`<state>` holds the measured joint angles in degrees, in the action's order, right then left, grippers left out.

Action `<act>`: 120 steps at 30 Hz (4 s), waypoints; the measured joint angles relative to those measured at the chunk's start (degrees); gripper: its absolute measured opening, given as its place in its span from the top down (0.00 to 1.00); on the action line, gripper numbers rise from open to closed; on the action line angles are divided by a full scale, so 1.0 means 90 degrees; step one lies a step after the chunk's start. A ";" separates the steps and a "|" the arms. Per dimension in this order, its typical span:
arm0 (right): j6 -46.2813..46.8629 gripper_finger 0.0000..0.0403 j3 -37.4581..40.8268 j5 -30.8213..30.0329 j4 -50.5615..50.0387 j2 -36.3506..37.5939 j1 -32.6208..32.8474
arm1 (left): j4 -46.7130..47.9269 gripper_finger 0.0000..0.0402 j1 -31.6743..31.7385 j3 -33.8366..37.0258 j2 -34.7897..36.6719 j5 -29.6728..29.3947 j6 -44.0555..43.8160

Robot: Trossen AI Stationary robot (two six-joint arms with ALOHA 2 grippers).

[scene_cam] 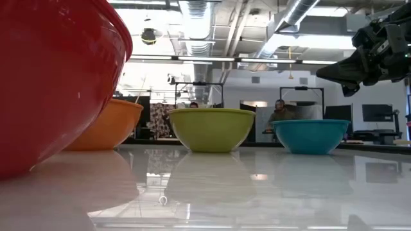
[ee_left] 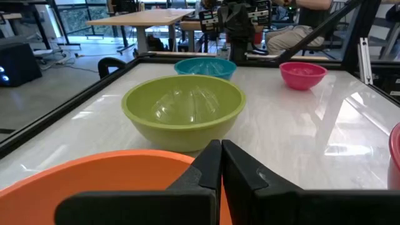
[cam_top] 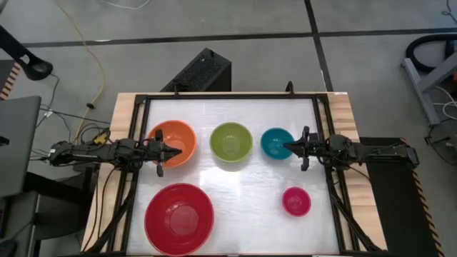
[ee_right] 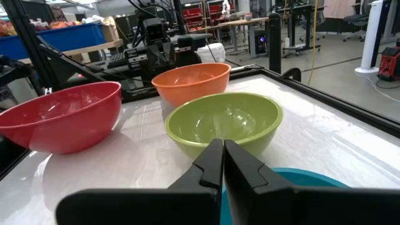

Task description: Nest bowls inside each other

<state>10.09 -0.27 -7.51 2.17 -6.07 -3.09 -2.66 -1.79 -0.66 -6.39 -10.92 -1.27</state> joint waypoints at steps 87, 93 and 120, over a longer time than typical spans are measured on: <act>-0.0162 0.76 -0.6739 -0.1005 -0.0091 -0.8097 -0.1052 | 0.0000 1.00 0.0001 0.0001 0.0002 0.0002 0.0002; -0.0081 0.60 -0.8416 -0.0940 -0.1006 -0.9717 -0.1054 | 0.0000 1.00 0.0001 -0.0001 0.0000 0.0000 0.0002; 0.0900 0.33 -1.2159 0.0255 -0.1558 -1.3880 -0.0999 | 0.0000 1.00 -0.0001 -0.0001 0.0002 0.0007 0.0000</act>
<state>18.18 -109.70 -5.21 -11.85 -130.99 -12.08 -2.66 -1.80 -0.66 -6.37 -10.85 -1.28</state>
